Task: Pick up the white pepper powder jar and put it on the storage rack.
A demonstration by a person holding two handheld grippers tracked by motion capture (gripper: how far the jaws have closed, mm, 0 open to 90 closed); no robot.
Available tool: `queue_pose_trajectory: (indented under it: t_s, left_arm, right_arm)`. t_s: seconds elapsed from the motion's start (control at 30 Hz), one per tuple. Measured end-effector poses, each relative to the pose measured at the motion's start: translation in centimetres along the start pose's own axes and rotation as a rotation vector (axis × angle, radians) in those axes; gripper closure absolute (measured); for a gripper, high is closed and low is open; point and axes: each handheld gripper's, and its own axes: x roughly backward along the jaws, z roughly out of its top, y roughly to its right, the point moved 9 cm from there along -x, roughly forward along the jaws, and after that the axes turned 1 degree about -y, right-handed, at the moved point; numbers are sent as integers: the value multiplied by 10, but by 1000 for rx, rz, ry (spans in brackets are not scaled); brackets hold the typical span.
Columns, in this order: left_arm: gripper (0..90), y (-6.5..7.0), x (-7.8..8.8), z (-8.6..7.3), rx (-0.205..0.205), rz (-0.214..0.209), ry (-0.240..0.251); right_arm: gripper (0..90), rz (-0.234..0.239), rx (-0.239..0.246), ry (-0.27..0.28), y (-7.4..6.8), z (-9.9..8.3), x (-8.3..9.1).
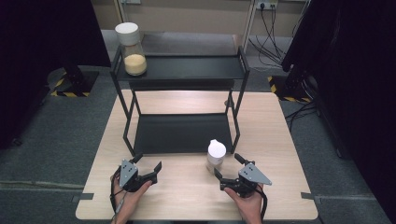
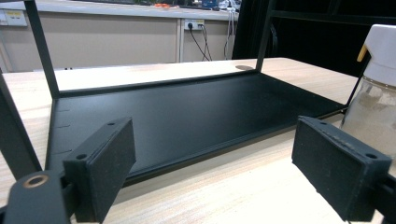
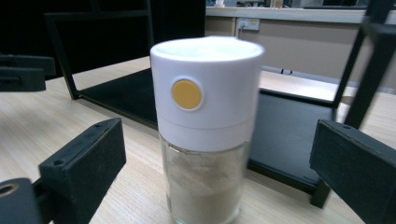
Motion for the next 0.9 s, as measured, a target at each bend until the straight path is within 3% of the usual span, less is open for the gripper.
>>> queue_pose_trajectory:
  t_s: [0.33,0.67,0.73,0.9]
  left_arm:
    - [130,0,1,-1,3,-3,8]
    - [129,0,1,-1,-3,-2,6]
    - [129,0,1,-1,-5,-3,7]
    - [130,0,1,-1,-8,-4,8]
  right_arm:
    - [131,6,19,-29,-3,3,-29]
    - [241,2,26,-52,-2,0,-39]
    - [295,2,32,-61,-2,0,-41]
    - [307,-2,27,-57,-4,0,-42]
